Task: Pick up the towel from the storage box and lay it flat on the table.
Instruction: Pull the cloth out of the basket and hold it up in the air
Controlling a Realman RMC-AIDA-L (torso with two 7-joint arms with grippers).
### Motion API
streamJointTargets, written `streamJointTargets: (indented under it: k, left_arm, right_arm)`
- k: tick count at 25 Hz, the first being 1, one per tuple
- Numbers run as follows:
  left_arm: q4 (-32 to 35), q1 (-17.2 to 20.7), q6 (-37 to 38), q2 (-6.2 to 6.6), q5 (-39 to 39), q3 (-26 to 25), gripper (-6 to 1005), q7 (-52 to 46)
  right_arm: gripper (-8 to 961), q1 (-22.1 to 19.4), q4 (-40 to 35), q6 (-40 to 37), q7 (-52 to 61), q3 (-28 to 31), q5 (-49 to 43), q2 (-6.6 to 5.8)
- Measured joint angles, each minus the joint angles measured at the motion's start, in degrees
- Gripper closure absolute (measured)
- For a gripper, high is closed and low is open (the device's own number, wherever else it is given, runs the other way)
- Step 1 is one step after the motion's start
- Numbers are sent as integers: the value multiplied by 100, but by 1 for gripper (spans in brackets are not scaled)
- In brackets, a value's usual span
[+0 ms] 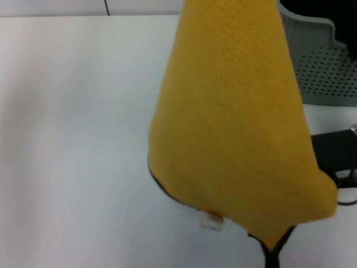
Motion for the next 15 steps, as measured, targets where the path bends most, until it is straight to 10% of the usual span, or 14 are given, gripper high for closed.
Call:
streamJointTargets:
  k: [15]
  left_arm:
    - [-228,139,1,45,14,-10,981,182]
  right_arm:
    - [837,-299,284,-797,-777,17,1037,-14]
